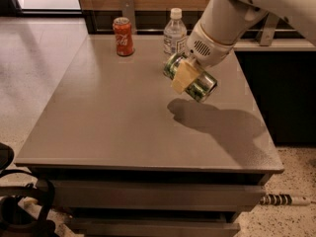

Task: Place green can upright

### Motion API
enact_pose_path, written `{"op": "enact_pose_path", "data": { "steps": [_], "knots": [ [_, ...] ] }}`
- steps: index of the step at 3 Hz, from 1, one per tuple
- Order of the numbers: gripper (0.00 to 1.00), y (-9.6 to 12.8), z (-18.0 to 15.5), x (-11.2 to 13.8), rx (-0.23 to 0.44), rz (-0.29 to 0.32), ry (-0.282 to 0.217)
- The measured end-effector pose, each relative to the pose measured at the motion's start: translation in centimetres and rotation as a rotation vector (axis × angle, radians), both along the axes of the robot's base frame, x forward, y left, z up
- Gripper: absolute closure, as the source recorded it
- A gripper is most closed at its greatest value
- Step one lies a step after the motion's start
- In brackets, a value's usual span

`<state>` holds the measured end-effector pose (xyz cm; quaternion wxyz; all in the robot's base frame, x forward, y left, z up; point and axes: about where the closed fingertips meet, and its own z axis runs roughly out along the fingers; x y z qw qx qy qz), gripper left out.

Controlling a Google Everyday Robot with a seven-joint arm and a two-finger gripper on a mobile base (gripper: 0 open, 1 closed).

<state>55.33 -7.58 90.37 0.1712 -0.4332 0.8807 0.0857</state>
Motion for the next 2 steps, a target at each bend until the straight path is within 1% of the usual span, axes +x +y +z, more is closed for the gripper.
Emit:
{"op": "enact_pose_path", "data": {
  "steps": [1,2],
  "knots": [
    [1.0,-0.22,1.73,0.03,0.199,0.085,-0.089],
    [1.0,-0.71,2.51,-0.38,0.323,0.157,-0.184]
  ]
}}
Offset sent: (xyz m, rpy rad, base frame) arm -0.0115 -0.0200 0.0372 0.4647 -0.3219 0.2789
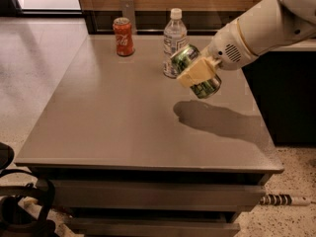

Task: Place green can upright

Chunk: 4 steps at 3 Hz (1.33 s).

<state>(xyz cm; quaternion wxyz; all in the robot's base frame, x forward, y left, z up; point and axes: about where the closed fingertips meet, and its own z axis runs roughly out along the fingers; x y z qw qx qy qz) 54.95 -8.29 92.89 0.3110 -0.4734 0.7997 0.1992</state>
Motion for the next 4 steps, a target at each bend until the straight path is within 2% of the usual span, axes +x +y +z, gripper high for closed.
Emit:
{"op": "enact_pose_path", "data": {
  "steps": [1,2,3,4],
  "knots": [
    [1.0,-0.3,0.1,-0.6,0.105,0.056,-0.106],
    [1.0,-0.7,-0.5,-1.0,0.183,0.111,-0.199],
    [1.0,-0.8,-1.4,-1.5,0.253,0.138,-0.257],
    [1.0,-0.6,-2.6,-2.1,0.314,0.15,-0.285]
  ]
}}
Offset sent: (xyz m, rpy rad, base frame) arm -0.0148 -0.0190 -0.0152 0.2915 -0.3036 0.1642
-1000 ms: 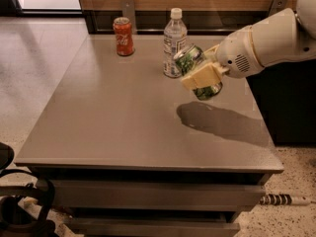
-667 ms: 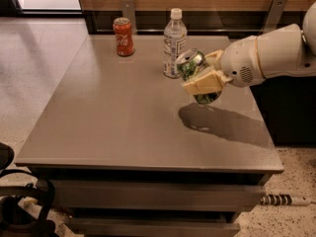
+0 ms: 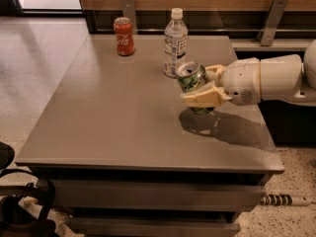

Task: Place green can upright

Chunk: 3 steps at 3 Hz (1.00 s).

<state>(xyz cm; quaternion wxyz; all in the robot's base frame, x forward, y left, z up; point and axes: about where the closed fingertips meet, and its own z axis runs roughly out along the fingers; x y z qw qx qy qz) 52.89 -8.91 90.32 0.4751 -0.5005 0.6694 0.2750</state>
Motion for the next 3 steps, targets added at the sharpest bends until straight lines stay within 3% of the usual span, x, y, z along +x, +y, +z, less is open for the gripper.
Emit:
{"op": "enact_pose_path", "data": {
  "steps": [3],
  "knots": [
    [1.0,3.3,-2.1,0.0,0.113,0.082,0.008]
  ]
}}
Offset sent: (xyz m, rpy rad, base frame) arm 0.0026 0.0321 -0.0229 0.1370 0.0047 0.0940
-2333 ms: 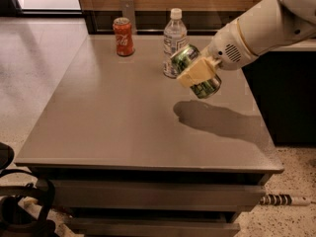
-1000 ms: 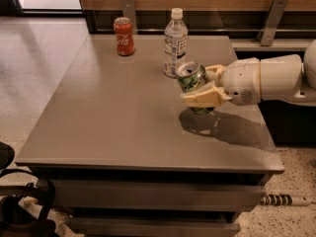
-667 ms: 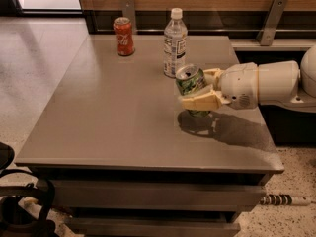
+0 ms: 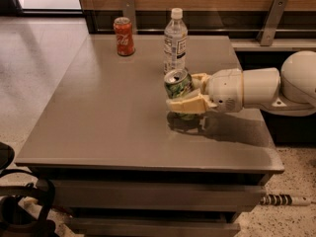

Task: Place green can upright

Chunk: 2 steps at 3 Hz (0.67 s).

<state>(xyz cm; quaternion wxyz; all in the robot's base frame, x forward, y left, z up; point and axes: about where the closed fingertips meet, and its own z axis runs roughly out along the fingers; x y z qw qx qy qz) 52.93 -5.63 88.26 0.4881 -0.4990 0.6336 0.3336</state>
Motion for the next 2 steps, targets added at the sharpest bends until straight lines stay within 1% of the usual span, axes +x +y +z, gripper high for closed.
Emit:
{"op": "enact_pose_path", "data": {
  "steps": [1,2],
  "knots": [
    [1.0,0.6,-0.8,0.0,0.025,0.002,0.016],
    [1.0,0.4,-1.9,0.1,0.052,-0.01,0.037]
  ]
}}
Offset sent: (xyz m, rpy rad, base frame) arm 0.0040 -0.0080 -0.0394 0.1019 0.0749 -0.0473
